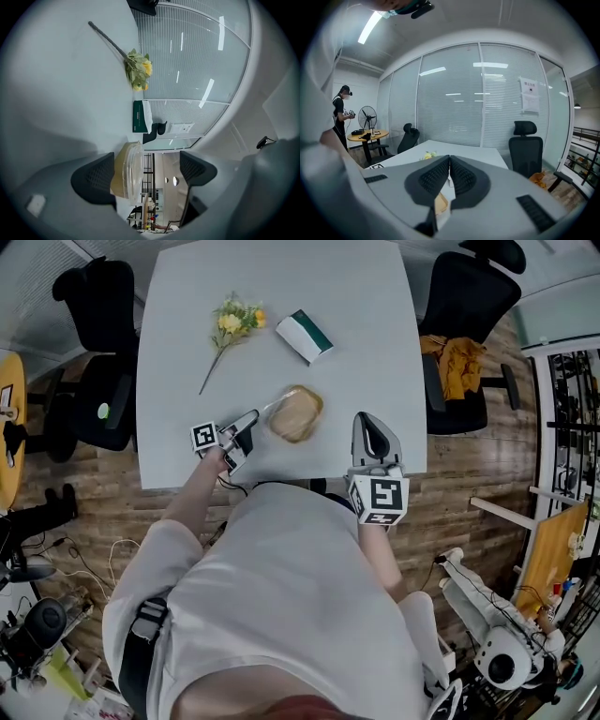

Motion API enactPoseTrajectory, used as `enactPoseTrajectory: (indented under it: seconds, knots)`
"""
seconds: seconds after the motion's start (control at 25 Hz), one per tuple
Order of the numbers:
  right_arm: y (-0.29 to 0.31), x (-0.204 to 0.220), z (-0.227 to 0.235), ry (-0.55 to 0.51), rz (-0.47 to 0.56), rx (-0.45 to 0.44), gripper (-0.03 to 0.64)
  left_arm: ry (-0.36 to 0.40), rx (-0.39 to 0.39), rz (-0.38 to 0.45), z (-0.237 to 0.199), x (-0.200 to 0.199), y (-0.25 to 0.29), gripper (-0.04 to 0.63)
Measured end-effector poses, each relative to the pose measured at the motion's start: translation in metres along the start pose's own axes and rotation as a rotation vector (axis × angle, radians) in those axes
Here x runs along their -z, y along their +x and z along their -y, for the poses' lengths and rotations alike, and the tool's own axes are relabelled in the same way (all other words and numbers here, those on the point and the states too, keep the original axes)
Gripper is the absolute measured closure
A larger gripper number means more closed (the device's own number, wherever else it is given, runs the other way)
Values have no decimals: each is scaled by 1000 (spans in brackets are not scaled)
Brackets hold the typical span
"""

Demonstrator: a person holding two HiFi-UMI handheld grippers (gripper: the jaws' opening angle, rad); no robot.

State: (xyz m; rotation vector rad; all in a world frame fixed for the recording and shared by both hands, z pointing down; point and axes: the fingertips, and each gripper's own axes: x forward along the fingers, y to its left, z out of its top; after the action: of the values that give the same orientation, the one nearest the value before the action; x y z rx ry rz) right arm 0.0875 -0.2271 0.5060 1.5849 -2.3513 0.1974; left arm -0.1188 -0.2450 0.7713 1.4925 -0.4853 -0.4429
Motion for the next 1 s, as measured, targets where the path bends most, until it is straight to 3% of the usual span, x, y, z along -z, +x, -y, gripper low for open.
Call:
enactPoseTrajectory:
  seconds: [0.6,1.0]
  knots:
    - [-5,4,9,7,-1,24,607,-16,-14,-56,-12,6,16,224]
    - [-5,0,13,4,15,28,607,-2,-16,-57,-11,6,17,398]
